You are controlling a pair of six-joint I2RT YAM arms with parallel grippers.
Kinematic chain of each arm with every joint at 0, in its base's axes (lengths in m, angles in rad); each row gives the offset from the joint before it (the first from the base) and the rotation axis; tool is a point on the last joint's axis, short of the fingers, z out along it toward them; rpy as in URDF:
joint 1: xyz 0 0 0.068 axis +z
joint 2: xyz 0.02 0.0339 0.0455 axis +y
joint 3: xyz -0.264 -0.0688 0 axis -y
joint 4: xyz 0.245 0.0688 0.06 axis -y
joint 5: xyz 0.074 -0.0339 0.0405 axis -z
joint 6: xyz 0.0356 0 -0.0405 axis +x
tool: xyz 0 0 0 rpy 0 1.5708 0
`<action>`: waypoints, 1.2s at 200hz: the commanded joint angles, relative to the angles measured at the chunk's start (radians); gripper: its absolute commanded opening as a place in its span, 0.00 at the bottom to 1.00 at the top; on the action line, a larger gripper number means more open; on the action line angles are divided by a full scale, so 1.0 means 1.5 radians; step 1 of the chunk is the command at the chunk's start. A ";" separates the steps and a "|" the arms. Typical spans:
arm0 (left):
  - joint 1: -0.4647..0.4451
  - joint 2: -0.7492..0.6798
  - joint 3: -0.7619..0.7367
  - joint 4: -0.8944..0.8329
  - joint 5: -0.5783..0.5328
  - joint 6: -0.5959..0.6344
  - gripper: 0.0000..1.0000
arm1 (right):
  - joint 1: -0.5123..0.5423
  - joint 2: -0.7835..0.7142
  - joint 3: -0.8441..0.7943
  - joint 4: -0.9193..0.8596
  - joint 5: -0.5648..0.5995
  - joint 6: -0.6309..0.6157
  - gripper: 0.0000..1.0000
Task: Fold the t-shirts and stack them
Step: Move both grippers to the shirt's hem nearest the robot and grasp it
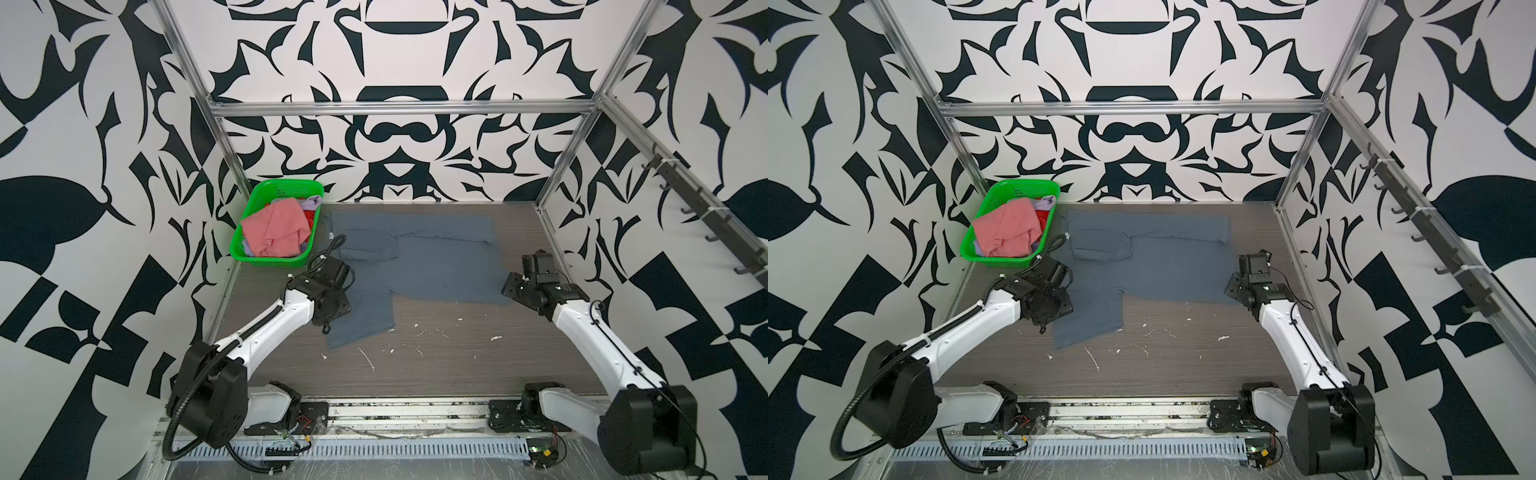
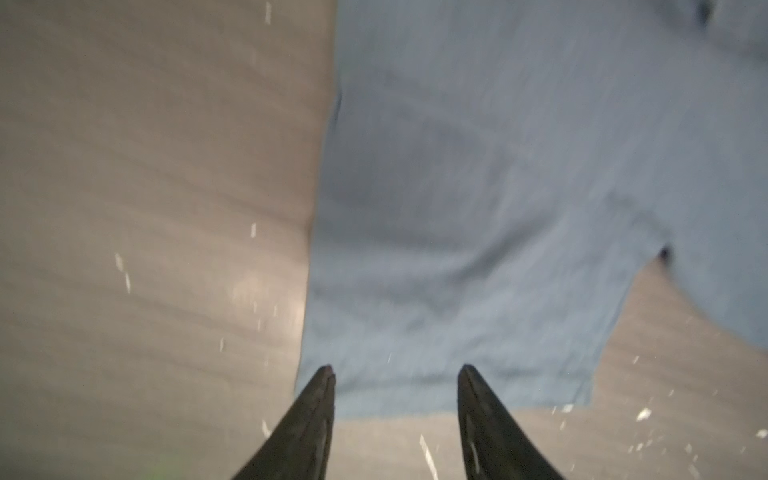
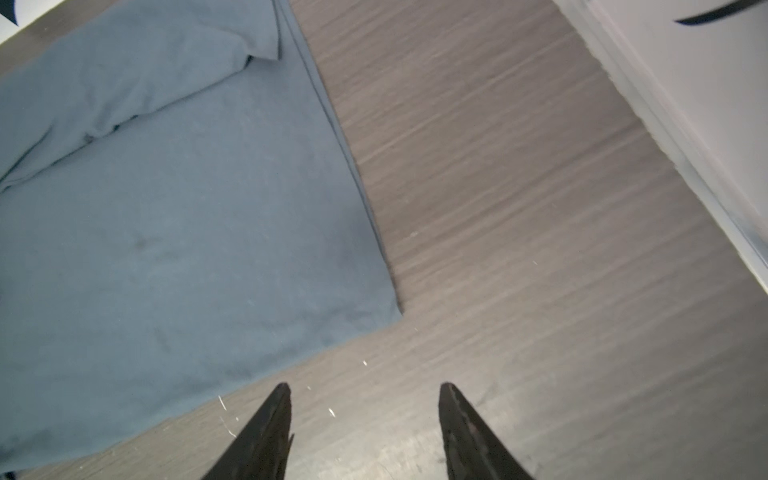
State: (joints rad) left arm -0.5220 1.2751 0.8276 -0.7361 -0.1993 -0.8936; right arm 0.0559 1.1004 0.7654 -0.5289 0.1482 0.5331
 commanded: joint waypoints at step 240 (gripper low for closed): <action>-0.042 -0.047 -0.169 0.140 0.002 -0.142 0.06 | -0.020 0.096 -0.106 0.120 -0.048 0.125 0.60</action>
State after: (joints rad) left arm -0.5827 1.2240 0.5438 -0.5045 -0.1684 -1.1244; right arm 0.0277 1.2053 0.6079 -0.4259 0.0940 0.6537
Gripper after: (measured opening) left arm 0.075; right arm 0.629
